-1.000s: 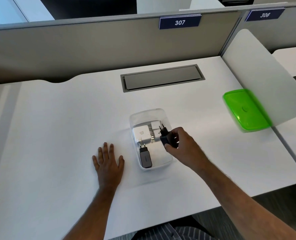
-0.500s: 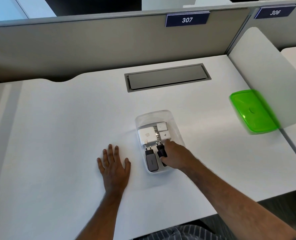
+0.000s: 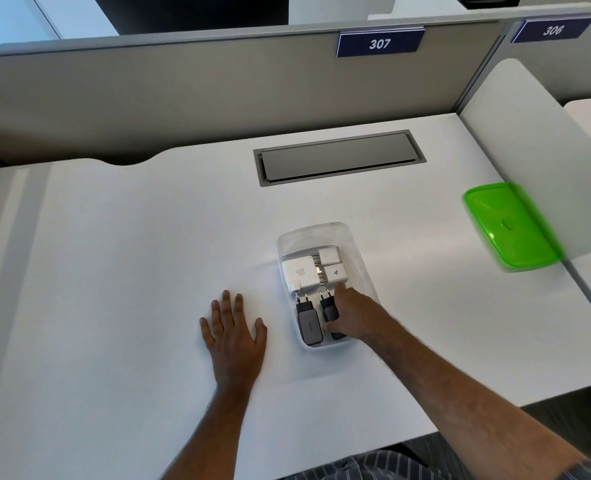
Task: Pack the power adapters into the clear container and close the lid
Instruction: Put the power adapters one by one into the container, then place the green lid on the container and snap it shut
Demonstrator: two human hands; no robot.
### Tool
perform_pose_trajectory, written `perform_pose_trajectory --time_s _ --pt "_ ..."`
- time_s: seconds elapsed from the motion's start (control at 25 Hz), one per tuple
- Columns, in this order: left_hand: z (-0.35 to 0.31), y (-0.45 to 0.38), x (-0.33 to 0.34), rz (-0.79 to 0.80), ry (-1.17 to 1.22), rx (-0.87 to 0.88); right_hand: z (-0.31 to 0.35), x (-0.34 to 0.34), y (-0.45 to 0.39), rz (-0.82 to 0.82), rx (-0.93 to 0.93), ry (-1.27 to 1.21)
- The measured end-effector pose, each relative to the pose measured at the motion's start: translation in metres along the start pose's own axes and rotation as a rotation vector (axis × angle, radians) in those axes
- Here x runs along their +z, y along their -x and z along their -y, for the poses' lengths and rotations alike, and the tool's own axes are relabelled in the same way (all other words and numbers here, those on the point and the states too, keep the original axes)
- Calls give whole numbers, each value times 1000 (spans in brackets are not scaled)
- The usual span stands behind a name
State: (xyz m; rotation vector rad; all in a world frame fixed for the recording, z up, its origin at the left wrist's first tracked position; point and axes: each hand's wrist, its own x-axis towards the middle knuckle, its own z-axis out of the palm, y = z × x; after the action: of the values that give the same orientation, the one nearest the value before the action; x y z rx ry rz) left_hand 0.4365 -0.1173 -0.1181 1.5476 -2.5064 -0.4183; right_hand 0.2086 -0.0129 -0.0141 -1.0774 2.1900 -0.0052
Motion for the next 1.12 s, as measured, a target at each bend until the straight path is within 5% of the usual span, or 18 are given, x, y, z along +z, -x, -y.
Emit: perform_pose_trajectory --time_s 0.16,0.52,0.8,1.12 --pt "2 -1 2 9 -13 -8 1 -7 8 -58 -19 -12" --pt "3 -1 -1 42 19 -11 -4 -30 43 -489 -280 -14" --pt "1 -11 -15 139 97 -93 -55 -42 58 -691 -181 -193" --pt "-65 -49 -71 59 424 -205 -145 -32 49 -604 19 -193"
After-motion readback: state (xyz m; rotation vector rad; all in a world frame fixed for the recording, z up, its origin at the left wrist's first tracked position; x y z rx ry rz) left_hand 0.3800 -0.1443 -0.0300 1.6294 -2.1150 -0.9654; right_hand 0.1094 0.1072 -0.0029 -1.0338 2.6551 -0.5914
